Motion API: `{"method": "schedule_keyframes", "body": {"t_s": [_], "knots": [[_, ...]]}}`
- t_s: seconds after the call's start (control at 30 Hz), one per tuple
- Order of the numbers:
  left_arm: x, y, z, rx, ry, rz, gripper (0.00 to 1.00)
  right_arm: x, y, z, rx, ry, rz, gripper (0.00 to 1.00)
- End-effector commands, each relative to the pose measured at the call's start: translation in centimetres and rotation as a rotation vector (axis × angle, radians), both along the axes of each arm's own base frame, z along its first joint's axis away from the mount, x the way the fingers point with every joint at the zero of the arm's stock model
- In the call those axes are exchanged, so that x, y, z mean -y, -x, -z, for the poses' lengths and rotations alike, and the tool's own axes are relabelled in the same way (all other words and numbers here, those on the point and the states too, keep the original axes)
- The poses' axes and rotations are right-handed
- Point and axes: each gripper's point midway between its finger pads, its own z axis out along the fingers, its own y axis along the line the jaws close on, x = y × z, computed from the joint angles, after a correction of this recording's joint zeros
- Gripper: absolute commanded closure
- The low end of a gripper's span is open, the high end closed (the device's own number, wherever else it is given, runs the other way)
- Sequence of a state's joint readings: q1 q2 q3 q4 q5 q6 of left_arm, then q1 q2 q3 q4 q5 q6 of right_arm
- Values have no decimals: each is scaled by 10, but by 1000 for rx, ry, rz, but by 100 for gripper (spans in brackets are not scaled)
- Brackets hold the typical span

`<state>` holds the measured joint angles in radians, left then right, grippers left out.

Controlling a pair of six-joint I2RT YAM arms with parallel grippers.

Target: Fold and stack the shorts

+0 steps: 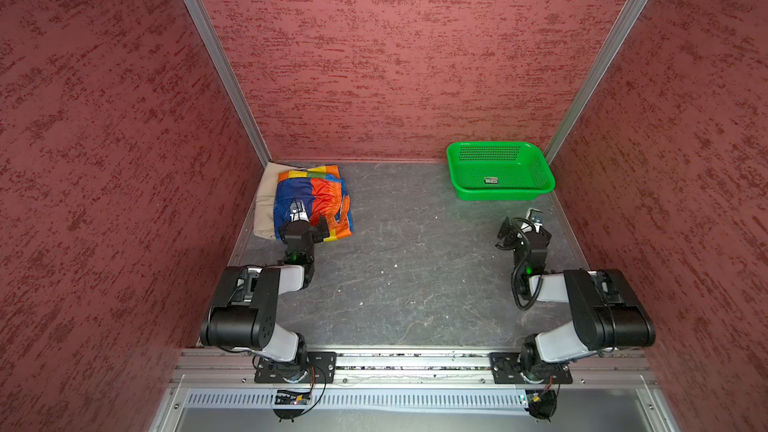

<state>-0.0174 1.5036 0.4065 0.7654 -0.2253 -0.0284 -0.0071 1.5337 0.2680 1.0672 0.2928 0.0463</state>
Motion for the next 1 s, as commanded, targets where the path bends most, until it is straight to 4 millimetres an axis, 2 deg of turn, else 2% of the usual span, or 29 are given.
{"method": "schedule_keyframes", "body": {"t_s": [0.0, 0.13, 0.97], "knots": [[8, -2, -10, 113, 8, 78, 0, -14, -1, -21, 103, -13, -95, 1], [14, -3, -6, 63, 33, 114, 0, -20, -9, -23, 107, 5, -147, 1], [13, -3, -7, 79, 25, 111, 0, -20, -11, -21, 93, 1, -150, 1]]}}
